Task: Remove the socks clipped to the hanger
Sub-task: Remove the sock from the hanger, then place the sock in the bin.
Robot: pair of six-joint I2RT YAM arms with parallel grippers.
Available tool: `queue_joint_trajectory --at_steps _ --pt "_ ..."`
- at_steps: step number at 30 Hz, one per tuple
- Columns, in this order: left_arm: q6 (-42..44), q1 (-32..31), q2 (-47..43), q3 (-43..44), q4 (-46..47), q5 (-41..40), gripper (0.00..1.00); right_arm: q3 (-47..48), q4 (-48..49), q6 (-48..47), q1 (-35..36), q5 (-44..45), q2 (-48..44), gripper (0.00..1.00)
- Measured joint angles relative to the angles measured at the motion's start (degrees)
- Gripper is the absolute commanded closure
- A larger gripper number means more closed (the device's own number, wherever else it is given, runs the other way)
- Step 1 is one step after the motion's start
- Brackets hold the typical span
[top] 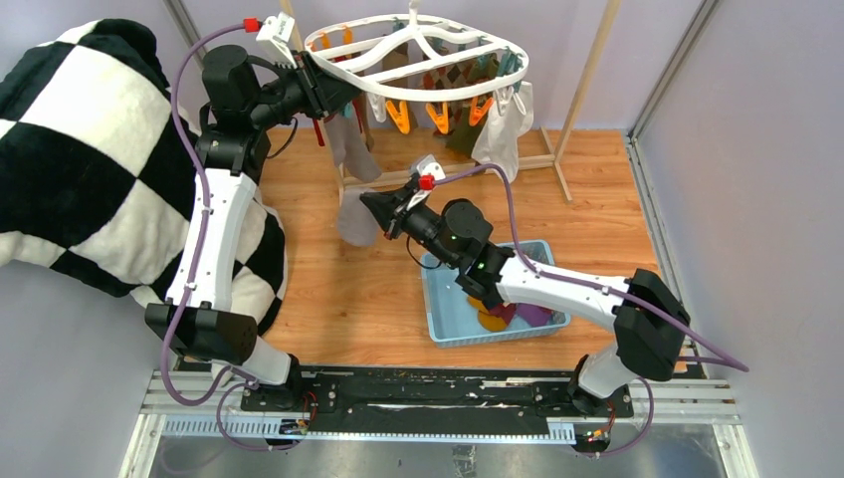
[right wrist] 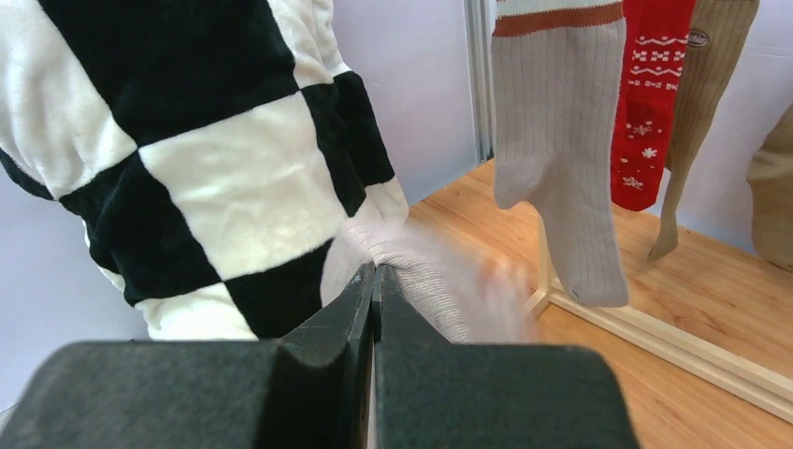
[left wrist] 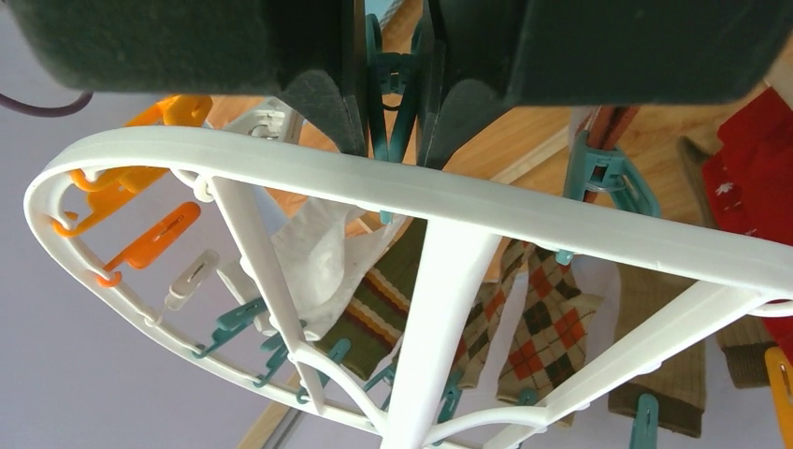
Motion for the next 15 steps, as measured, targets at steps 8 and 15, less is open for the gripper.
queue_joint_trajectory --at_steps 8,15 --pt "0.0 0.0 -0.3 -0.3 -0.1 -0.5 0.54 -9.2 -4.6 0.0 0.0 1.3 -10.8 1.0" --pt "1.4 -0.1 -3.5 -4.8 -2.2 -2.1 0.0 -24.3 -14.0 1.0 0.0 3.9 -25.9 1.0"
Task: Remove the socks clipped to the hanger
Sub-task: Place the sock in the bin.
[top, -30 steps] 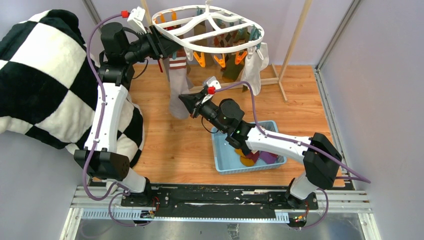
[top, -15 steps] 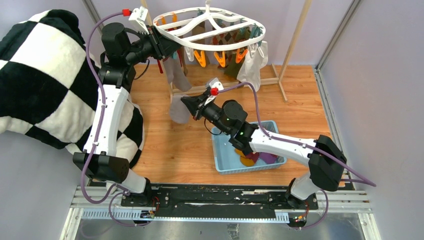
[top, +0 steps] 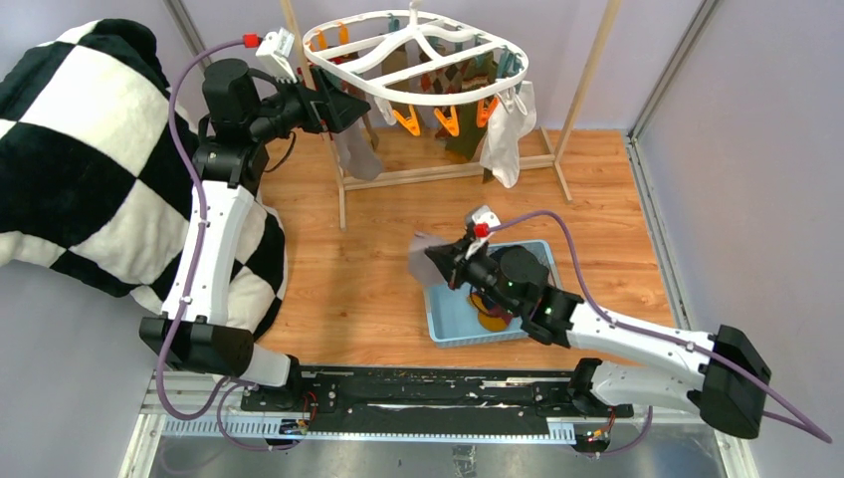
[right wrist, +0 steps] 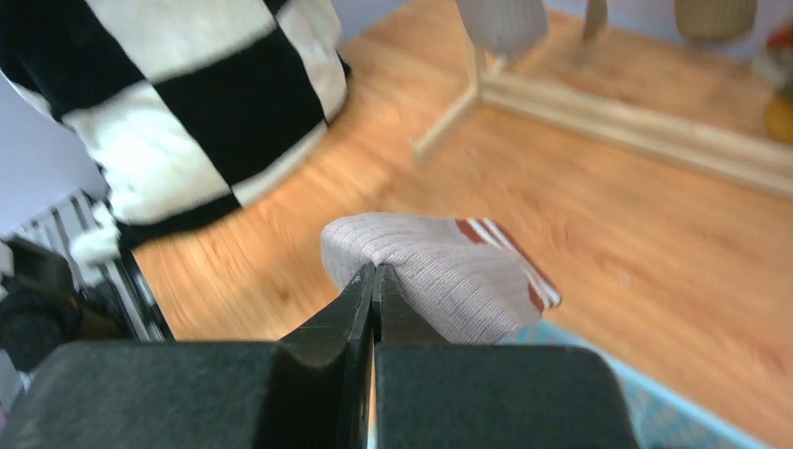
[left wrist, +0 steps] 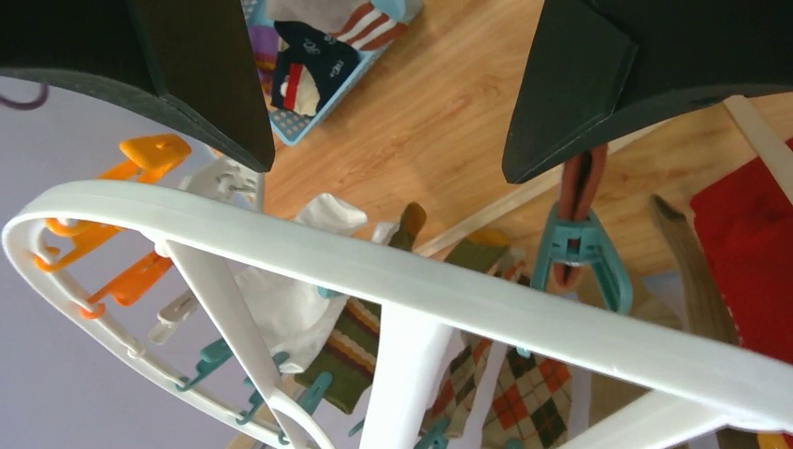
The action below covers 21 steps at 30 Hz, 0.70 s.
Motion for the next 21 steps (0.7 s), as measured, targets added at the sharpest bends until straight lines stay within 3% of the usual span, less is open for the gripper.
queue_joint_trajectory --at_steps 6,12,13,15,17,21 --pt "1.6 0.0 -2.3 -2.0 -3.3 -1.2 0.0 -9.1 -10.4 3.1 -0.5 2.3 -7.0 1.0" --pt "4.7 0.0 -5.3 -6.7 -8.9 -1.5 0.0 -11.0 -19.0 5.5 -2.3 5.3 -6.5 0.99" --pt "5.4 0.0 -6.0 -7.9 -10.0 -1.6 0.0 -11.0 -20.5 5.7 -2.7 6.2 -5.7 0.94" --pt "6.9 0.0 -7.6 -10.6 -12.4 -1.9 0.0 -10.8 -23.6 5.9 -3.4 7.9 -4.1 0.71" --pt "8.6 0.0 -9.5 -13.1 -15.0 -2.2 0.0 -9.4 -28.2 5.6 -3.9 10.3 -2.2 0.56" --pt "11.5 0.0 -12.7 -15.4 -19.3 -3.2 0.0 -5.2 -34.1 3.8 -4.1 12.9 -1.7 0.44"
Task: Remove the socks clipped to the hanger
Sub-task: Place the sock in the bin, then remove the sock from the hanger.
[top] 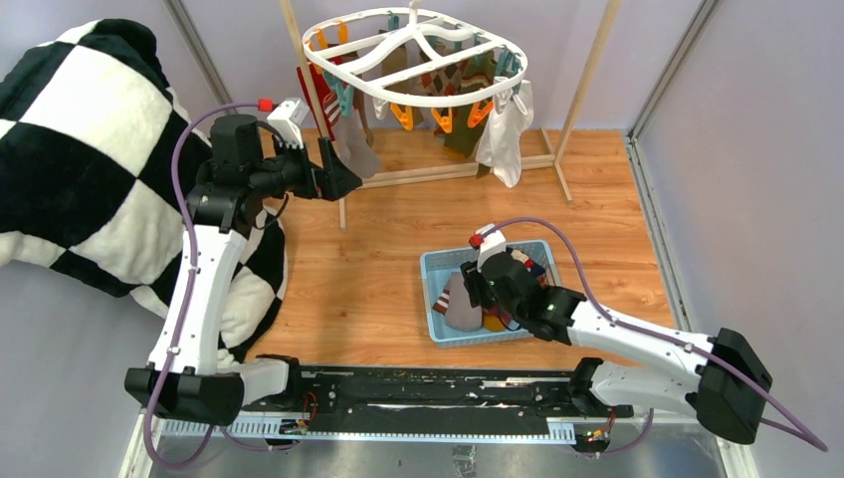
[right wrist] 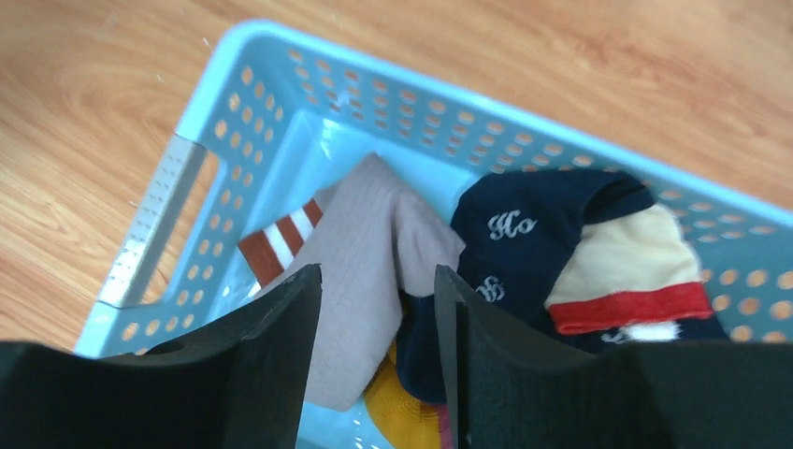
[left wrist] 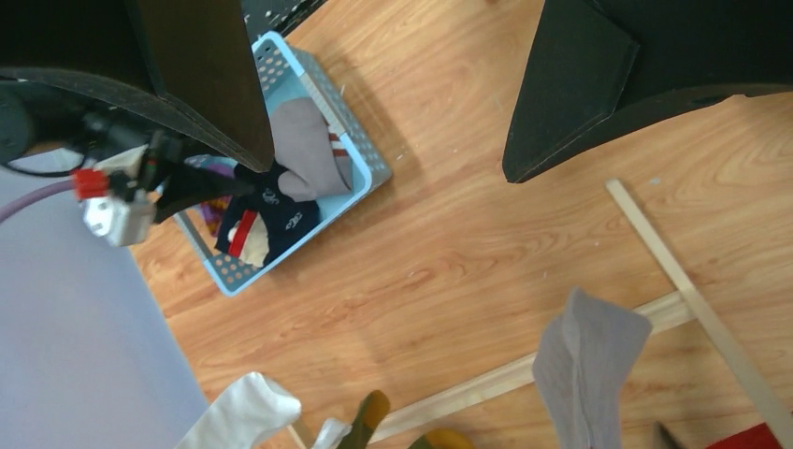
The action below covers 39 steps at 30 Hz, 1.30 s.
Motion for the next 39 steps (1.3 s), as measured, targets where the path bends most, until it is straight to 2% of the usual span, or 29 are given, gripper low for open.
queue_joint_trajectory --at_steps 4,6,11,13,17,20,24,30,35,39 --pt "3.2 0.3 -2.9 -0.5 -3.3 -1.7 0.0 1.5 0.1 -0.3 -0.2 -0.5 -4.8 0.43" --pt "4.2 0.8 -4.1 -1.2 -4.2 -2.1 0.0 0.3 3.2 0.6 -0.7 -2.3 -6.9 0.46" --pt "6.1 4.6 -5.2 -2.8 -6.3 -2.6 0.0 -2.2 9.7 3.4 -2.3 -7.3 -1.9 0.54" --pt "6.9 6.2 -4.8 -2.8 -6.7 -3.0 0.0 -2.4 10.7 3.8 -2.6 -8.7 1.6 0.46" --pt "7.9 9.6 -3.0 -1.7 -7.4 -3.7 0.0 -0.9 13.6 2.7 -2.6 -9.3 4.2 0.18" --pt "8.4 11.2 -1.7 -0.6 -8.2 -3.9 0.0 7.4 18.2 0.0 -2.6 -8.7 10.0 0.08" --pt "8.8 12.9 -1.6 0.3 -9.7 -5.0 0.0 24.2 25.8 -4.9 -2.5 -8.1 23.7 0.03" --pt "9.9 15.8 -1.6 0.6 -11.6 -7.9 0.0 44.3 35.9 -11.2 -1.6 -6.7 42.9 0.03" --pt "10.8 17.5 -1.5 1.2 -13.6 -8.5 0.0 56.5 45.4 -17.5 -0.3 -3.0 57.2 0.03" --pt "11.8 18.2 -1.4 2.3 -15.1 -8.6 0.0 67.2 48.8 -22.5 0.2 1.3 66.8 0.06"
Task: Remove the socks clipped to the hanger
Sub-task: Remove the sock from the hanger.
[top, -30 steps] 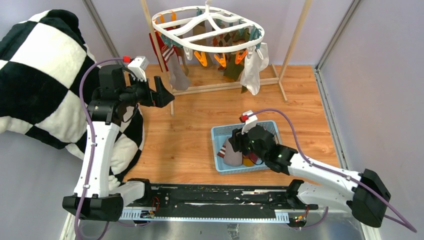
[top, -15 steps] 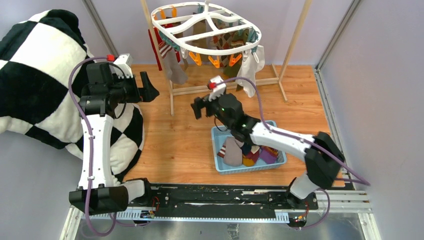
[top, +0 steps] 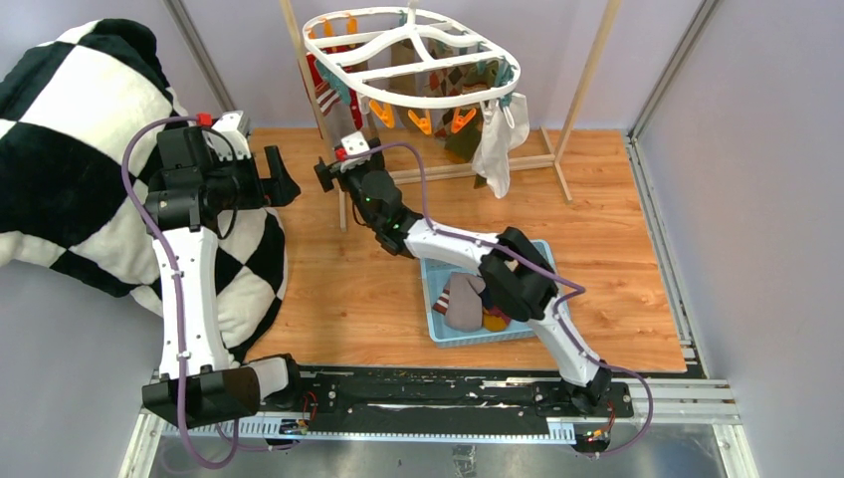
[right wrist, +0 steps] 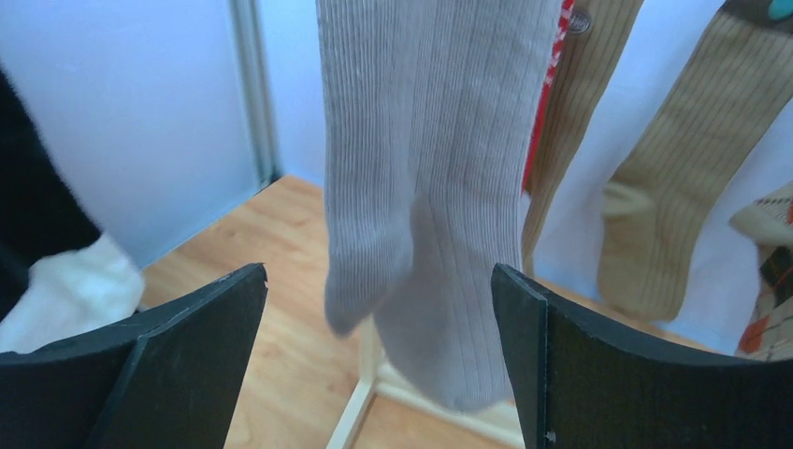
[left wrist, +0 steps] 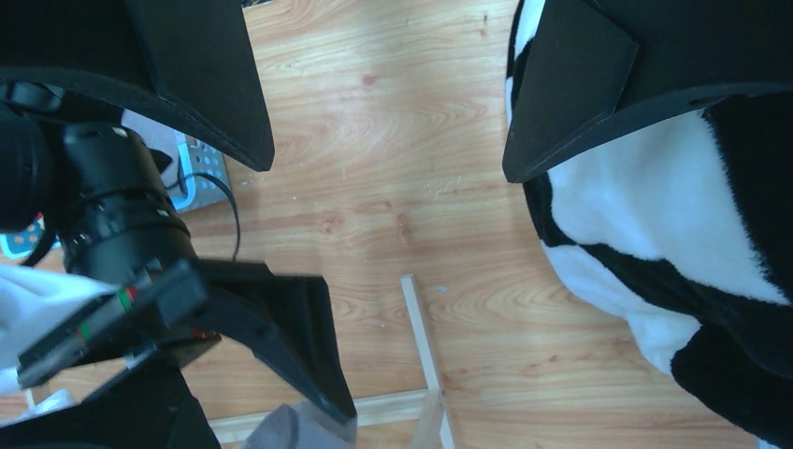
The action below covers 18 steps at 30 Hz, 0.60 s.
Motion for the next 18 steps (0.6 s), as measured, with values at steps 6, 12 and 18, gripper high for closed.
queue_joint_trajectory --at_steps 6,12,18 --pt "1.9 0.7 0.0 0.6 -1.7 0.0 0.0 17.2 -0.3 -5.7 0.1 4.8 10.1 0.72" --pt "3.1 0.7 0.0 0.6 -2.5 -0.2 0.0 12.0 -0.2 -3.7 -0.1 0.7 4.9 1.0" --pt "3.8 0.8 -1.4 0.0 -2.4 2.3 0.0 -13.1 -0.2 3.7 -0.1 -9.0 -15.0 1.0"
